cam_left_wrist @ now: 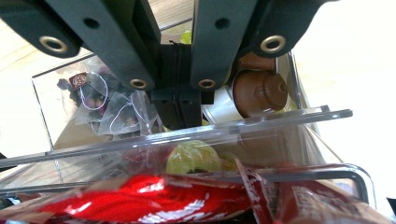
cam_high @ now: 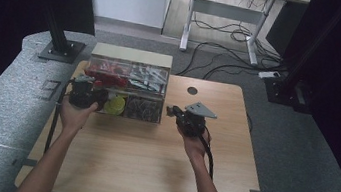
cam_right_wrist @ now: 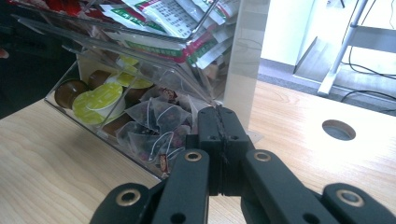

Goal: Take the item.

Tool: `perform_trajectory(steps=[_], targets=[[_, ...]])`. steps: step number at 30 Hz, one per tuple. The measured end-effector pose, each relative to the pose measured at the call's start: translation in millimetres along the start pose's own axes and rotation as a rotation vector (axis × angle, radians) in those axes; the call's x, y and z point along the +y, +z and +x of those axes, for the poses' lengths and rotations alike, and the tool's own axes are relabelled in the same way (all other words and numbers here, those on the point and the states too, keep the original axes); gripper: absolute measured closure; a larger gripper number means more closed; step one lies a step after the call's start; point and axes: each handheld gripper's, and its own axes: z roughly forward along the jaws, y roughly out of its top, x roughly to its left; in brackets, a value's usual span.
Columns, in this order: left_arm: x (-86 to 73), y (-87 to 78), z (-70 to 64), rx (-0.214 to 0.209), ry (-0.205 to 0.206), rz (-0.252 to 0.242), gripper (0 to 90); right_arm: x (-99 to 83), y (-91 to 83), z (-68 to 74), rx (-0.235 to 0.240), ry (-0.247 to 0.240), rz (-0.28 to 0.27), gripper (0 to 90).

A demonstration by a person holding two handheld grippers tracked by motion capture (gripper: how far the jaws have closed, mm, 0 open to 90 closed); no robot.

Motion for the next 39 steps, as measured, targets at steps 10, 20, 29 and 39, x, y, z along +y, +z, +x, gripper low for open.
perform_trajectory(steps=[10,20,29,39], targets=[[0.1,-0.1,-0.2,0.002,0.001,0.001,90.0,-1.7,-4.1,-8.2,-0.017,0.009,-0.001,88.8],[0.0,0.1,0.0,0.001,0.0,-0.001,90.0,-3.8,-8.3,-15.8,-0.032,0.015,-0.001,88.8],[0.0,0.1,0.0,0.001,0.0,-0.001,90.0,-5.6,-11.9,-23.0,-0.048,0.022,-0.001,88.8],[-0.2,0.4,0.4,0.002,-0.001,0.002,90.0,-7.0,-15.7,-32.9,-0.069,0.036,-0.004,88.8]])
